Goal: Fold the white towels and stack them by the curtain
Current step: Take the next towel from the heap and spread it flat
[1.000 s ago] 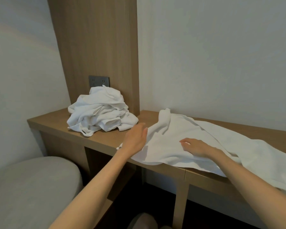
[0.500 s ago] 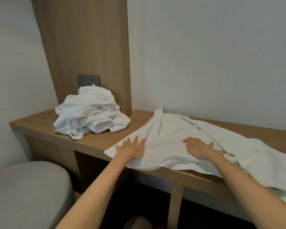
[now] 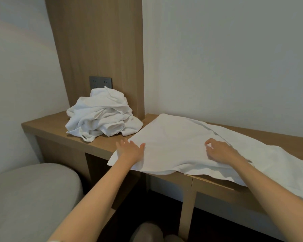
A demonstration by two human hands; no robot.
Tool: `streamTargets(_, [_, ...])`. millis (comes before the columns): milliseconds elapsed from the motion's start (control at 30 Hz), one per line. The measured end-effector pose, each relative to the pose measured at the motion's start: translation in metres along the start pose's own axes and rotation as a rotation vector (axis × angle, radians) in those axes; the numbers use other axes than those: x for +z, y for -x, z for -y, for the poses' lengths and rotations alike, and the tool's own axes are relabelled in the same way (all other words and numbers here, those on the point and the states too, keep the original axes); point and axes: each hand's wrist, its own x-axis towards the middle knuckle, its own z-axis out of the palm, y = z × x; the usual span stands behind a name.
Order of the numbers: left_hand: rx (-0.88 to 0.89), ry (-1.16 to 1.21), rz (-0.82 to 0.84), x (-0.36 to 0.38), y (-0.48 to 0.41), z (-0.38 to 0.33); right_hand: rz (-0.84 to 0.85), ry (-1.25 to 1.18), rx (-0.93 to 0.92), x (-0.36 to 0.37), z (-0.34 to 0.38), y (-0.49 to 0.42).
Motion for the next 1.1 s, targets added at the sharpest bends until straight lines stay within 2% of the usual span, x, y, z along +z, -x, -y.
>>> streamTargets(100, [0.112, 0.086, -0.020, -0.002, -0.004, -0.026, -0.181, 0.066, 0.028, -0.016, -0.004, 0.004])
streamTargets(167, [0.217, 0.139, -0.033, -0.004, -0.007, -0.056, -0.182, 0.091, 0.070, -0.029, -0.012, 0.006])
streamTargets(367, [0.524, 0.144, -0.118, -0.009, 0.001, -0.168, 0.001, -0.118, 0.120, -0.063, -0.055, 0.030])
streamTargets(500, [0.634, 0.105, -0.045, -0.003, 0.009, -0.220, 0.218, 0.125, 0.175, -0.074, -0.085, 0.056])
streamTargets(567, [0.644, 0.091, 0.050, 0.003, 0.010, -0.232, 0.278, 0.251, 0.212, -0.074, -0.093, 0.066])
streamTargets(633, [0.611, 0.059, 0.152, 0.008, 0.010, -0.236, 0.286, 0.273, 0.237, -0.074, -0.096, 0.071])
streamTargets(700, [0.577, 0.030, 0.182, 0.009, 0.010, -0.235, 0.205, 0.274, 0.243, -0.080, -0.097, 0.075])
streamTargets(833, [0.550, 0.034, 0.182, 0.004, 0.010, -0.233, -0.093, 0.483, 0.266, -0.110, -0.106, 0.068])
streamTargets(933, [0.602, 0.061, 0.112, 0.003, 0.005, -0.234, -0.353, 0.593, 0.284, -0.127, -0.126, 0.052])
streamTargets(1100, [0.538, -0.127, 0.069, -0.018, -0.014, -0.265, -0.603, 0.646, 0.257, -0.149, -0.158, 0.014])
